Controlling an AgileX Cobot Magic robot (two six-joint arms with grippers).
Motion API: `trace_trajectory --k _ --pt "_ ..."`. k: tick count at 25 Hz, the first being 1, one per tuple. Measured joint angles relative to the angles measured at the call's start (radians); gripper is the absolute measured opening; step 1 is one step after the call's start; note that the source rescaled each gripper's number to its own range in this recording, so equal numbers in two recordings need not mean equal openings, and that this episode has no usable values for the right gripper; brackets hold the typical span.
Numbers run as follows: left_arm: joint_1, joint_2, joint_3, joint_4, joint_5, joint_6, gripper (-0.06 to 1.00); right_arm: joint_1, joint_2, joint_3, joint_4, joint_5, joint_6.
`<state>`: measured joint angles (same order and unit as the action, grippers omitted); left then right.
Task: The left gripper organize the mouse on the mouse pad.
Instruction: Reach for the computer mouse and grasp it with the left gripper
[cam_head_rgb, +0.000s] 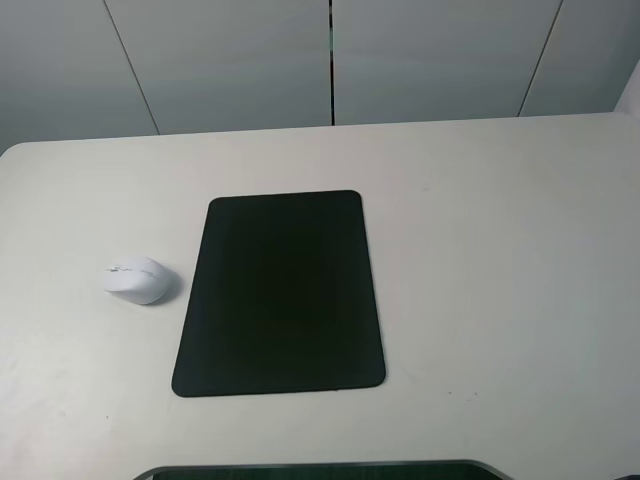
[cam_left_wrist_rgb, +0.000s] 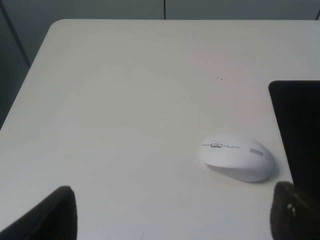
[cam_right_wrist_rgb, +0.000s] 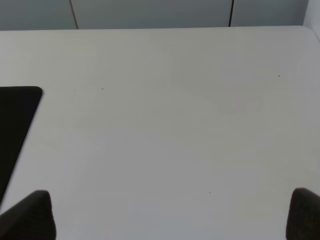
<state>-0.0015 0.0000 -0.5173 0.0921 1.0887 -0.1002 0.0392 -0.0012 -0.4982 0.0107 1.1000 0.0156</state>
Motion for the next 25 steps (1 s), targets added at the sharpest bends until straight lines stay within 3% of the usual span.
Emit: trace_trajectory --k 25 --pt "0.0 0.0 0.0 0.0 0.0 0.0 1.0 0.0 0.0 0.0 0.0 0.0 0.0"
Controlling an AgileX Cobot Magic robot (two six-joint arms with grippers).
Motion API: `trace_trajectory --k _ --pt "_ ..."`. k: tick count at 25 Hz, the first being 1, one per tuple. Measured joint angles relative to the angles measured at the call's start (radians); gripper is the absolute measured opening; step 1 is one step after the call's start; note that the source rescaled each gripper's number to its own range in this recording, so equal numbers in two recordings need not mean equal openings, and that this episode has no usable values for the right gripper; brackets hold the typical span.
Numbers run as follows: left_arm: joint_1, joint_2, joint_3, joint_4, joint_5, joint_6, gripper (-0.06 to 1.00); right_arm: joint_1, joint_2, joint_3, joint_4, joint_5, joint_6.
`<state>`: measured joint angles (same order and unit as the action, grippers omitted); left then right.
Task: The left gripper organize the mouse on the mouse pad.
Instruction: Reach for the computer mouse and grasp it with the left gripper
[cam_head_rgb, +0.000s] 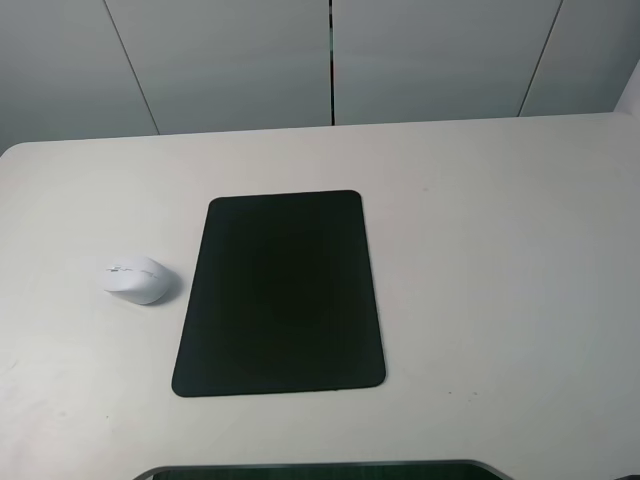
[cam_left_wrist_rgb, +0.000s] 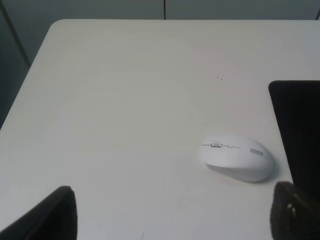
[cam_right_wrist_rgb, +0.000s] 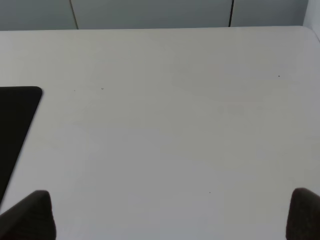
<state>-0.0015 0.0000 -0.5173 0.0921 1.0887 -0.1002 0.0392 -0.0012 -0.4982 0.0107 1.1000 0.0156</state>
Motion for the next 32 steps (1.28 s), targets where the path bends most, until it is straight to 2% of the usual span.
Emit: trace_trajectory --k 25,29,32 --pt "0.0 0.0 0.0 -0.012 0.0 -0.003 1.0 0.0 0.0 0.0 0.0 0.0 0.0" --pt "0.0 0.0 0.0 -0.024 0.0 -0.08 1.0 0.0 0.0 0.0 0.0 0.0 0.0" --pt "0.0 0.041 -0.004 -0.024 -0.008 -0.224 1.0 0.0 0.0 0.0 0.0 0.0 0.0"
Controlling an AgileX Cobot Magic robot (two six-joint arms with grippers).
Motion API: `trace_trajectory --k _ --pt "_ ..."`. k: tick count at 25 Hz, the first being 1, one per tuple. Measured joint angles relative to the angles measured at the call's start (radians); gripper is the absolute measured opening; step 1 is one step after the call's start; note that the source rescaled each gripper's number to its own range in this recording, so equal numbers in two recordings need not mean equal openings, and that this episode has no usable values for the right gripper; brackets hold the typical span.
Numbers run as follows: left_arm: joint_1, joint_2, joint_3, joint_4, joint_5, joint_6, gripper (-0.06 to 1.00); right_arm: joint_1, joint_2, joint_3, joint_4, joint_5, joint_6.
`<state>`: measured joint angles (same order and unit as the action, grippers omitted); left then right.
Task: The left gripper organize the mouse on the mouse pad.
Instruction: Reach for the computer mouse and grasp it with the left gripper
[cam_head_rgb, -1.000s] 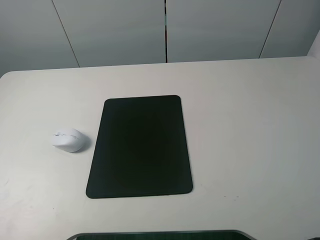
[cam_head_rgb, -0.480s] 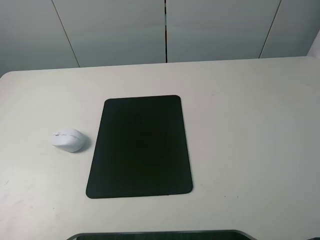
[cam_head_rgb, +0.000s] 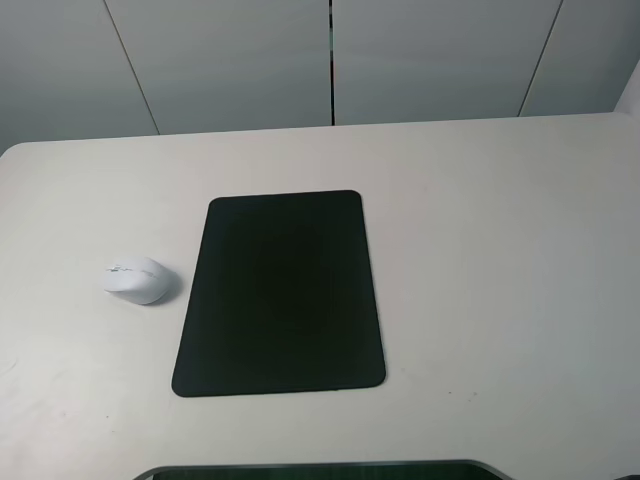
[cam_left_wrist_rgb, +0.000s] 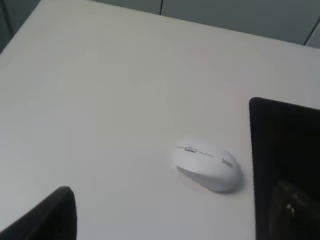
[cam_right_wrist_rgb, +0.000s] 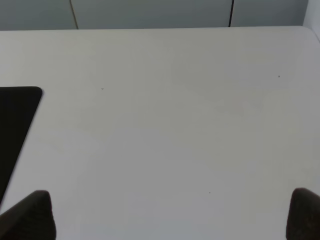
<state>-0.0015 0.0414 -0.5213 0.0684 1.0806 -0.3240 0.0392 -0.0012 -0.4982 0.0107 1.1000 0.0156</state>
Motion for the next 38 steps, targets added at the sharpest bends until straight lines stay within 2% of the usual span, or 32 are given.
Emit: trace_trajectory --k 2,5,15,20,23,29,38 --pt "0.0 0.052 -0.011 0.0 -0.004 -0.099 1.0 0.0 0.0 0.0 0.0 0.0 0.0" --pt "0.0 0.149 -0.053 0.0 -0.021 -0.169 1.0 0.0 0.0 0.0 0.0 0.0 0.0" --pt "0.0 0.592 -0.27 0.017 -0.031 -0.189 1.0 0.0 0.0 0.0 0.0 0.0 0.0" --pt "0.0 0.778 -0.314 -0.032 -0.025 -0.16 1.0 0.0 0.0 0.0 0.0 0.0 0.0" --pt "0.0 0.866 -0.33 -0.046 -0.025 -0.18 1.0 0.0 0.0 0.0 0.0 0.0 0.0" --pt "0.0 1.013 -0.336 -0.053 -0.027 -0.262 1.0 0.0 0.0 0.0 0.0 0.0 0.0" --pt "0.0 1.163 -0.329 -0.075 -0.093 -0.488 1.0 0.0 0.0 0.0 0.0 0.0 0.0"
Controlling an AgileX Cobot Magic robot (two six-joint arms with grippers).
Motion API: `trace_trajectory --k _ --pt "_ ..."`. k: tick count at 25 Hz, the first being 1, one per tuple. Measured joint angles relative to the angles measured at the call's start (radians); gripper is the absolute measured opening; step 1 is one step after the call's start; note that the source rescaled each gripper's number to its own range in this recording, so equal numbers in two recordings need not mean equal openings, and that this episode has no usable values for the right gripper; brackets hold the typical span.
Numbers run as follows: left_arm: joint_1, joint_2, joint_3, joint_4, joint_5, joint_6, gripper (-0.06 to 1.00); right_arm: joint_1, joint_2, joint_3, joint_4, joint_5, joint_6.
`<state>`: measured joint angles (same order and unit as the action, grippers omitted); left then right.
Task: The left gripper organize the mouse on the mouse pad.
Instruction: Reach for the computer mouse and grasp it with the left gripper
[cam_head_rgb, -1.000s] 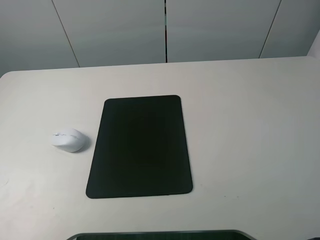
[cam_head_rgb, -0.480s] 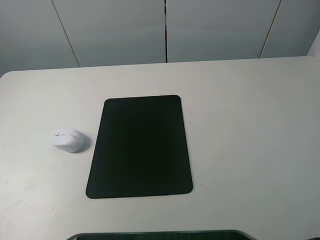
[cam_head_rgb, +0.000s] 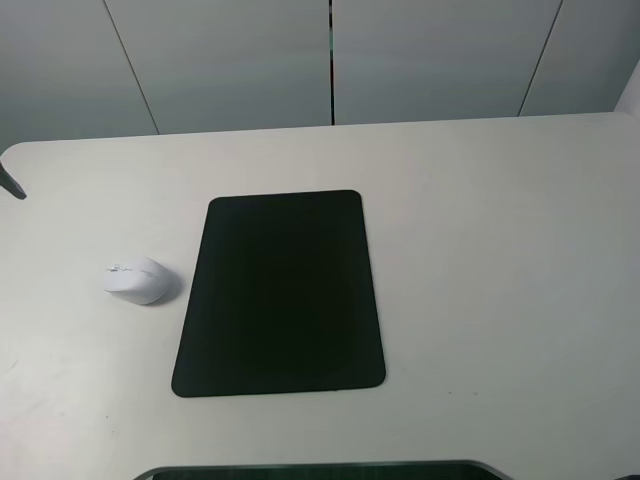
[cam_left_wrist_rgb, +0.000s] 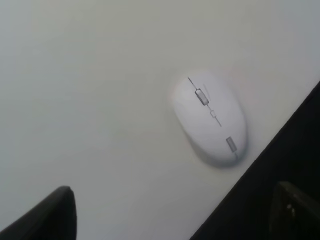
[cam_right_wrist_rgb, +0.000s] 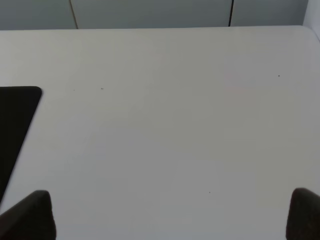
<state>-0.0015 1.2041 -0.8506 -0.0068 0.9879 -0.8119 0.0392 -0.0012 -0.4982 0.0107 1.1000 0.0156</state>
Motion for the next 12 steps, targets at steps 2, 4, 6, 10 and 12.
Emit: trace_trajectory --k 2,4,6,10,12 --pt "0.0 0.026 0.018 -0.003 -0.044 -0.056 1.0 0.0 0.0 0.0 0.0 0.0 0.0" --pt "0.0 0.051 0.031 -0.014 -0.09 -0.094 1.0 0.0 0.0 0.0 0.0 0.0 0.0" --pt "-0.013 0.082 0.036 -0.018 -0.122 -0.113 1.0 0.0 0.0 0.0 0.0 0.0 0.0" --pt "-0.054 0.153 0.038 -0.044 -0.161 -0.134 1.0 0.0 0.0 0.0 0.0 0.0 0.0" --pt "-0.069 0.196 0.038 -0.055 -0.177 -0.149 1.0 0.0 0.0 0.0 0.0 0.0 0.0"
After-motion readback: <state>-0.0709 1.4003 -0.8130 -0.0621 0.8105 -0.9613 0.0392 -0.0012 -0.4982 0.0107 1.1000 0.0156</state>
